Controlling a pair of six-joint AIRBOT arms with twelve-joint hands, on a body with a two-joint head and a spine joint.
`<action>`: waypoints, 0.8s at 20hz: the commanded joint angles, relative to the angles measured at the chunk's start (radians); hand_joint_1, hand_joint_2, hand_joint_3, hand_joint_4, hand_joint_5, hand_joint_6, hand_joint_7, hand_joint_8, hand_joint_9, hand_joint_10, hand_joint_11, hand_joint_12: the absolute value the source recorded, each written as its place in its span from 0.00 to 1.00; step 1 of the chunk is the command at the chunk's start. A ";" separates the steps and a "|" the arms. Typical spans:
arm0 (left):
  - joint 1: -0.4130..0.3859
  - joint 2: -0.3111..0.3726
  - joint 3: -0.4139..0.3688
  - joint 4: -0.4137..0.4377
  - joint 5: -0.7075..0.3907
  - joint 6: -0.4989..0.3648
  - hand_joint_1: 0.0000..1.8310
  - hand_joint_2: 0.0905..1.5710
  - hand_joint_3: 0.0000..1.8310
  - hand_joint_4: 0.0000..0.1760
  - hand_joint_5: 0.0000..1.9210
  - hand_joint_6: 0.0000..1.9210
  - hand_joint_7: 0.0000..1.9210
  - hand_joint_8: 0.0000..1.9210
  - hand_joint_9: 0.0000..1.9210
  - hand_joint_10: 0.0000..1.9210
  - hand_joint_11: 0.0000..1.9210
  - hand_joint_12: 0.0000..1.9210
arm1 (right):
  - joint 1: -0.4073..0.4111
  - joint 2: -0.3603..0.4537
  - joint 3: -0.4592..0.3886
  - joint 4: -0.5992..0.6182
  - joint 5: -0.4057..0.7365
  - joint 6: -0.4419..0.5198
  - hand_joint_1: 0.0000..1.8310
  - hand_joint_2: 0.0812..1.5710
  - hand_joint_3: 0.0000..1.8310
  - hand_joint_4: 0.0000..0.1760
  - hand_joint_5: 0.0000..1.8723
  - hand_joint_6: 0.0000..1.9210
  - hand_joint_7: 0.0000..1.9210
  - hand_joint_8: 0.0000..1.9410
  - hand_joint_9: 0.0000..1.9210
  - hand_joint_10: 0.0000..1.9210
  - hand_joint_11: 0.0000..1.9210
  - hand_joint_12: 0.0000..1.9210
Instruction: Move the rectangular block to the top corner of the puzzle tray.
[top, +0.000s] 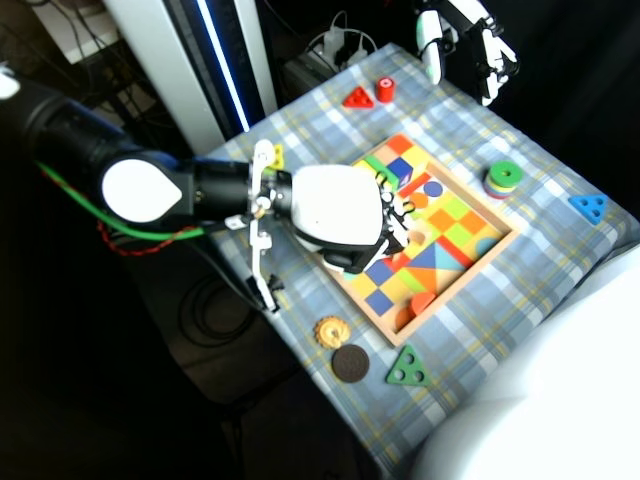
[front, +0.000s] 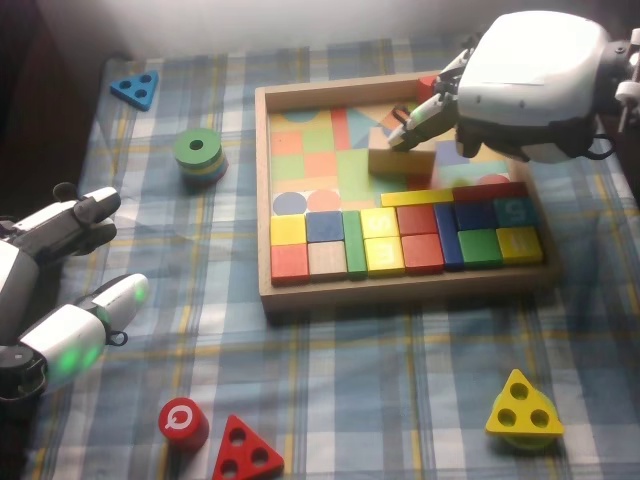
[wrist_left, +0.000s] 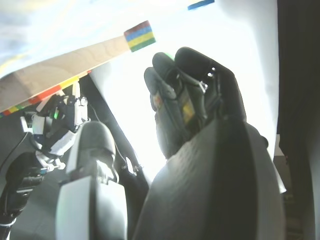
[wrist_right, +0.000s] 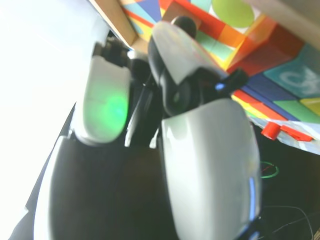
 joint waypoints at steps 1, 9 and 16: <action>-0.008 0.004 0.001 0.041 -0.110 -0.008 0.39 0.77 0.00 0.11 0.25 0.00 0.33 0.00 0.21 0.28 0.00 0.79 | 0.013 0.011 -0.001 0.012 0.020 -0.007 0.87 0.68 0.11 0.00 0.37 0.00 0.72 1.00 0.83 1.00 0.85 1.00; -0.007 0.003 -0.001 0.041 -0.106 -0.008 0.40 0.77 0.00 0.08 0.24 0.00 0.32 0.00 0.27 0.14 0.00 0.75 | 0.021 0.046 0.000 0.003 -0.017 -0.007 0.89 0.72 0.03 0.00 0.34 0.00 0.56 1.00 0.68 1.00 0.72 1.00; -0.007 0.002 -0.001 0.041 -0.101 -0.008 0.42 0.77 0.00 0.04 0.25 0.00 0.32 0.00 0.29 0.10 0.02 0.76 | 0.047 0.046 0.034 -0.024 -0.045 -0.007 0.89 0.75 0.01 0.00 0.33 0.00 0.54 1.00 0.68 1.00 0.72 1.00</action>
